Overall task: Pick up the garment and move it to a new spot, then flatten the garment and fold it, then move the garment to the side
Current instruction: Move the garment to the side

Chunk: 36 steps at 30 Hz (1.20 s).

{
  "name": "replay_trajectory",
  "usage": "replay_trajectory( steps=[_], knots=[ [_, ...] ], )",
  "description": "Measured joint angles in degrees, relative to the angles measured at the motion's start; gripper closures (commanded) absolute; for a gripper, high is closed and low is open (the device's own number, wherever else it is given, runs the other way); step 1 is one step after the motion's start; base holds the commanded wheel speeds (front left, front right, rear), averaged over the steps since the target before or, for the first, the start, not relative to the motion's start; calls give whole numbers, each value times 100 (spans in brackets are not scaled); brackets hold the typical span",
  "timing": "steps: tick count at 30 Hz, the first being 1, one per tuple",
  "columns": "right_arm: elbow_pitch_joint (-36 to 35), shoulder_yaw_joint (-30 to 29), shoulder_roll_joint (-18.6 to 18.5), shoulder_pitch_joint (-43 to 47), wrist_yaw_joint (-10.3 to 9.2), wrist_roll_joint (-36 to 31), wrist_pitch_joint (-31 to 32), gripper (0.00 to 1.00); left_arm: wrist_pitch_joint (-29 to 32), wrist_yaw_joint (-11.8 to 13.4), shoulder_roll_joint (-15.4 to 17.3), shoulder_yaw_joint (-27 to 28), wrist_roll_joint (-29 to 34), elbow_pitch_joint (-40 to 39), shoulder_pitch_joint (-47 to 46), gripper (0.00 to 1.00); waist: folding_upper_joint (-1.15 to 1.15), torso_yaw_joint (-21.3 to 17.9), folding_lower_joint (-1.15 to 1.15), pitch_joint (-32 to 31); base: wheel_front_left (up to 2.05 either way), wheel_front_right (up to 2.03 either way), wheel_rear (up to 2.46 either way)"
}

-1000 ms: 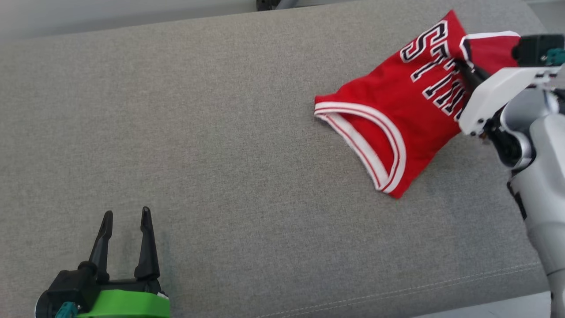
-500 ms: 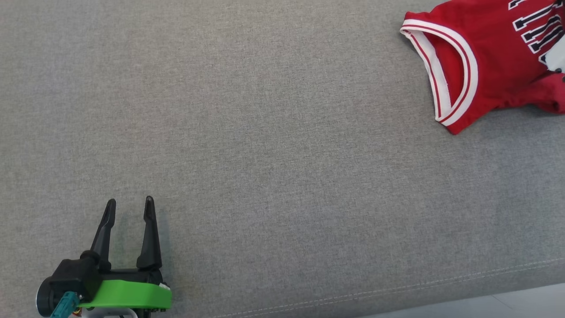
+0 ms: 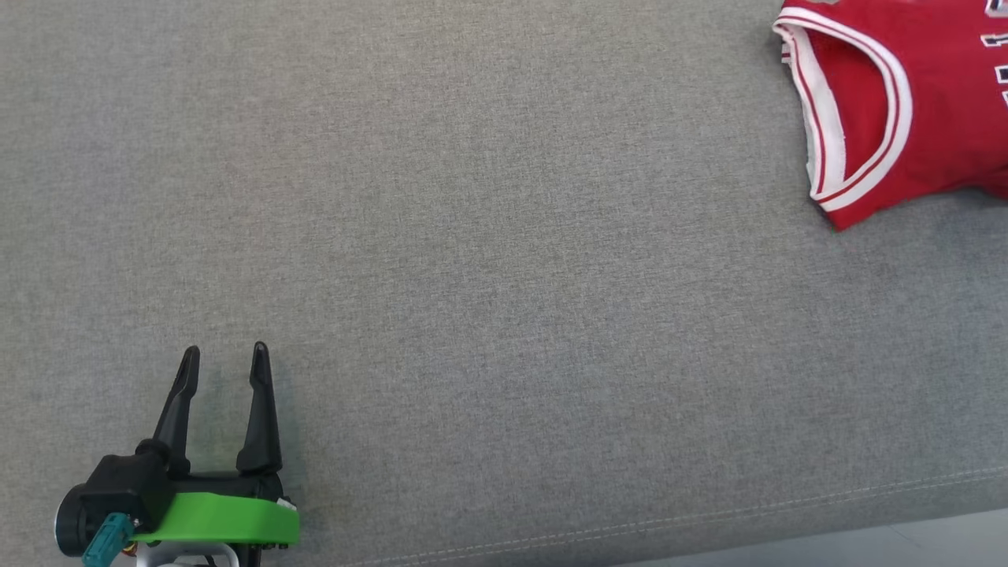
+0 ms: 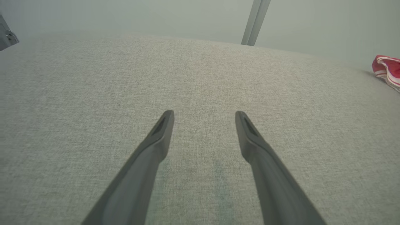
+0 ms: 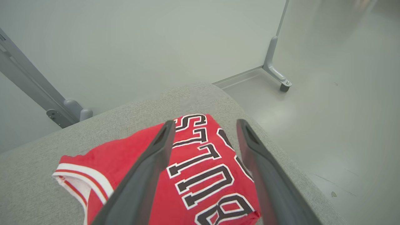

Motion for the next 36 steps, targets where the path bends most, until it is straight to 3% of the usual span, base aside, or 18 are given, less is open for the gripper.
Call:
replay_trajectory(
  steps=[7,12,18,21,24,36],
  knots=[
    [-318,-213,147,310,0,-557,-697,0,0,0,33,54,2,-16,2,0,0,49,0,-89,0,0,0],
    [-777,444,231,899,3,-463,-1362,0,0,0,23,152,9,-85,87,0,0,70,0,-308,0,0,0],
    [-1504,1786,319,2015,5,444,-1908,0,0,0,-15,299,10,-178,271,0,0,84,0,-696,0,0,0],
    [-1841,2112,246,2626,2,751,-2181,0,0,0,-51,352,52,-168,428,0,0,94,0,-920,0,0,0],
    [-2038,2504,417,3330,4,856,-2493,0,0,0,-93,387,55,-34,685,0,0,101,0,-1236,0,0,0],
    [-2260,2438,1305,4721,4,-233,-2872,0,0,0,-144,327,75,343,944,0,0,68,0,-1976,0,0,0]
  ],
)
